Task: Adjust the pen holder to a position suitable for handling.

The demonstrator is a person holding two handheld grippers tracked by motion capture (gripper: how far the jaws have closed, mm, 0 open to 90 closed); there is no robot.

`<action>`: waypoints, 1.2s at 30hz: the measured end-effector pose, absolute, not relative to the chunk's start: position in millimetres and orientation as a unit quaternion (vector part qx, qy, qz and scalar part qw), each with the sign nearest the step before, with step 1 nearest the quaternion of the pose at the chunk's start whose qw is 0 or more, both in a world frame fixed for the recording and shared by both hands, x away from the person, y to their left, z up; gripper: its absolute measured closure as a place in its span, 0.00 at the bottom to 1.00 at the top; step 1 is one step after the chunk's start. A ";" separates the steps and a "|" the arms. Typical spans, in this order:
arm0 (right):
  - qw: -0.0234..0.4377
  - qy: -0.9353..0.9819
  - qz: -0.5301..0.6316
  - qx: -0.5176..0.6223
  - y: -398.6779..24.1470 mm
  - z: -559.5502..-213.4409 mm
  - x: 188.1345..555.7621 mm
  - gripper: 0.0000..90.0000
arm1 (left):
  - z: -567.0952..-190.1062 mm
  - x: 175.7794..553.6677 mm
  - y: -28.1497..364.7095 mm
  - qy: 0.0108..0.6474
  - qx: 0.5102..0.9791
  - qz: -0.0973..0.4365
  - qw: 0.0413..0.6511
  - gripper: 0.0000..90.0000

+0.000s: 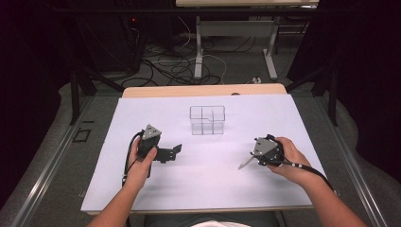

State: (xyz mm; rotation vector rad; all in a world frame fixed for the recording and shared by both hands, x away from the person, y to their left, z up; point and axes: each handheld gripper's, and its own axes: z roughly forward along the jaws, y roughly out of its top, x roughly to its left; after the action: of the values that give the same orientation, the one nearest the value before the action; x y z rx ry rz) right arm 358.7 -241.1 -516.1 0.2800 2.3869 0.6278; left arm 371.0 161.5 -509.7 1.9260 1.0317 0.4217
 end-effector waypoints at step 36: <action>0.274 0.943 0.053 -0.184 -209.1 -494.7 369.9 0.49 | -510.9 373.9 168.9 0.428 0.771 0.166 0.442 0.00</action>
State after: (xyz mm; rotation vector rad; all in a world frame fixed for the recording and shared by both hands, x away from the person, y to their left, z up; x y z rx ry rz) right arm 369.9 -209.1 -494.7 -0.4951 2.5351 0.1419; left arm 373.9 168.9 -510.9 1.9127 1.0629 0.4125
